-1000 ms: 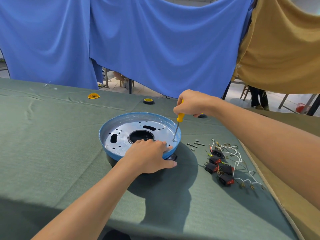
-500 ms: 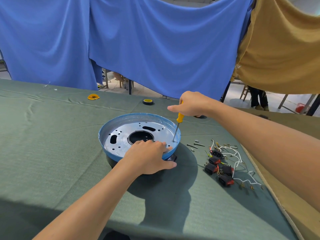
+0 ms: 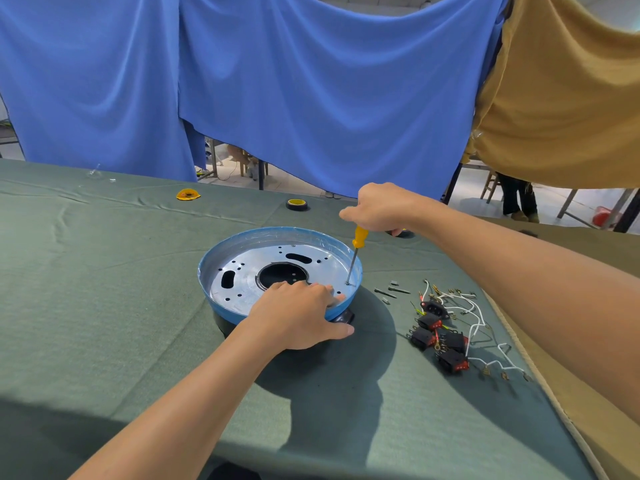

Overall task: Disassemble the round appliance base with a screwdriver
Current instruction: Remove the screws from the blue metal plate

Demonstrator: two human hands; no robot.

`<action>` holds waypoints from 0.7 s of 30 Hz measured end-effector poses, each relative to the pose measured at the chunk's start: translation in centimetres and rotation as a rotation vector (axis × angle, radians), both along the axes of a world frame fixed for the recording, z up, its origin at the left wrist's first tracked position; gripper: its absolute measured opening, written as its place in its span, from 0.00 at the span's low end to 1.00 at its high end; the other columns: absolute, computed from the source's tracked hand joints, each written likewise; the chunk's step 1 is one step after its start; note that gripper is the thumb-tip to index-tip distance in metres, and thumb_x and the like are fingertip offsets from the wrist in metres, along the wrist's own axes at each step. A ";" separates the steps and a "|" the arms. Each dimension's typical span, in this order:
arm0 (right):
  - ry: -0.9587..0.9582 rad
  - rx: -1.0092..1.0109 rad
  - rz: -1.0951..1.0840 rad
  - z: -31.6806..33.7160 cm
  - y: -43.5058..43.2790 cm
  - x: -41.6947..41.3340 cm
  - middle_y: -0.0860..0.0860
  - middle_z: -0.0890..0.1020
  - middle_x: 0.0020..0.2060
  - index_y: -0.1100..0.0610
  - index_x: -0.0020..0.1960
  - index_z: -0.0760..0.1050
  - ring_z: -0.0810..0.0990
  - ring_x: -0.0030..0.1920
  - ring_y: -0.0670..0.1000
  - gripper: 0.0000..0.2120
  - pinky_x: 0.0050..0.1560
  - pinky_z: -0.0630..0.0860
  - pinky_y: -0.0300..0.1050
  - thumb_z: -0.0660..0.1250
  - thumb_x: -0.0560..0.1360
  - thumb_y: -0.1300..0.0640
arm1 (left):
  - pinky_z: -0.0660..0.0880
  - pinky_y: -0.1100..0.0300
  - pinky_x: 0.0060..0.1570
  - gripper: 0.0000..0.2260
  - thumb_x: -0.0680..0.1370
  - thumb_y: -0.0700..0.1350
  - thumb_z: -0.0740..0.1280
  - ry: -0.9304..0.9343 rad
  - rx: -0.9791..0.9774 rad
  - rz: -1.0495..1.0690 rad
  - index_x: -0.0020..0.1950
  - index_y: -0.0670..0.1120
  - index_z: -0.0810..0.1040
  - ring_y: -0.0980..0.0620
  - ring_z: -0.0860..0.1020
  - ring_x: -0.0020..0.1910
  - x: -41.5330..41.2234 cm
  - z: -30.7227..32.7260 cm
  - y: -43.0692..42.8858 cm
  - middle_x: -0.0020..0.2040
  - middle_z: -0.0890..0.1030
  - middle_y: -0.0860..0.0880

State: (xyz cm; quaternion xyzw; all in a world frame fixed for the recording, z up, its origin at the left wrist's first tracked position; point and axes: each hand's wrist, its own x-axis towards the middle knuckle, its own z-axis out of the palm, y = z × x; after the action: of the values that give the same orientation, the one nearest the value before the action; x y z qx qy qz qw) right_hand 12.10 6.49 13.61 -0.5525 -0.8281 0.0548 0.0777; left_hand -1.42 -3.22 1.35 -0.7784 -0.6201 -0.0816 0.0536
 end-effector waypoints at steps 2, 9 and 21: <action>-0.021 -0.014 0.017 0.0 0.0 0.0 0.52 0.70 0.28 0.58 0.33 0.69 0.70 0.27 0.51 0.16 0.24 0.68 0.37 0.63 0.76 0.52 | 0.64 0.55 0.45 0.28 0.73 0.70 0.60 -0.002 -0.004 0.001 0.63 0.52 0.73 0.44 0.77 0.55 0.0 0.0 0.0 0.56 0.79 0.50; -0.001 -0.081 0.046 0.1 0.2 0.1 0.52 0.72 0.35 0.62 0.49 0.79 0.71 0.32 0.50 0.14 0.24 0.72 0.36 0.69 0.71 0.51 | 0.64 0.55 0.45 0.28 0.73 0.70 0.60 -0.007 -0.013 0.008 0.63 0.52 0.73 0.44 0.77 0.55 0.1 0.1 0.0 0.57 0.79 0.50; -0.065 -0.058 0.064 0.3 0.0 0.4 0.53 0.71 0.33 0.62 0.45 0.78 0.69 0.30 0.51 0.15 0.25 0.69 0.37 0.68 0.72 0.49 | 0.65 0.54 0.48 0.31 0.73 0.70 0.60 -0.009 -0.056 0.027 0.67 0.51 0.71 0.44 0.76 0.59 0.1 0.1 0.0 0.61 0.78 0.49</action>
State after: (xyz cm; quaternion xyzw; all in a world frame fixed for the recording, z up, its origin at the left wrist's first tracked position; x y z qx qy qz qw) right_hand 12.51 6.44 13.88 -0.5291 -0.8455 0.0633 0.0328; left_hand -1.34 -3.24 1.44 -0.7708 -0.6328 -0.0670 0.0303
